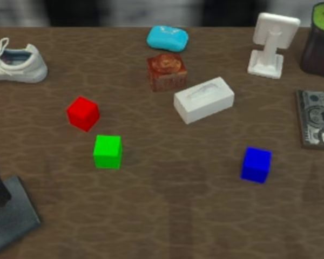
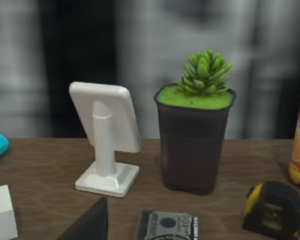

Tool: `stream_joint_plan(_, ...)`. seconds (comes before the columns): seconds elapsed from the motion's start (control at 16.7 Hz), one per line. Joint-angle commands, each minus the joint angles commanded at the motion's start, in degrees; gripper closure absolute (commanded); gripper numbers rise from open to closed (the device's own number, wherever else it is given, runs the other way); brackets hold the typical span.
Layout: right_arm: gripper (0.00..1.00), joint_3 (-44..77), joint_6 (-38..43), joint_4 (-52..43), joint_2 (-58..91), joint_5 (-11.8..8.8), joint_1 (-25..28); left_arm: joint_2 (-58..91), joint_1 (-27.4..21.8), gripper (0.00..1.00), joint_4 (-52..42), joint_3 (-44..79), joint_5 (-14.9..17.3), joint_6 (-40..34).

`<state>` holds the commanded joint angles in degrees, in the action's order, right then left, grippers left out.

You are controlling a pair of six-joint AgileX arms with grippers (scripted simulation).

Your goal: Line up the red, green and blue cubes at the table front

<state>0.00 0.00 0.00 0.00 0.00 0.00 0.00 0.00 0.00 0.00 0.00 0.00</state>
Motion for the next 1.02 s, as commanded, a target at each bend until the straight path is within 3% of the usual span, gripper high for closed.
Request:
stream_joint_plan(0.24,0.00,0.00,0.00,0.00,0.00,0.00,0.00,1.34,-0.43,0.00,-1.17,1.63,0.26,0.23)
stream_joint_plan(0.48,0.00,0.00,0.00,0.00,0.00,0.00,0.00,10.40,-2.55,0.00,-8.34,11.47,1.29,1.68)
stream_joint_plan(1.02,0.00,0.00,0.00,0.00,0.00,0.00,0.00,60.02,-9.02,0.00,-42.43,49.18,2.07,8.37)
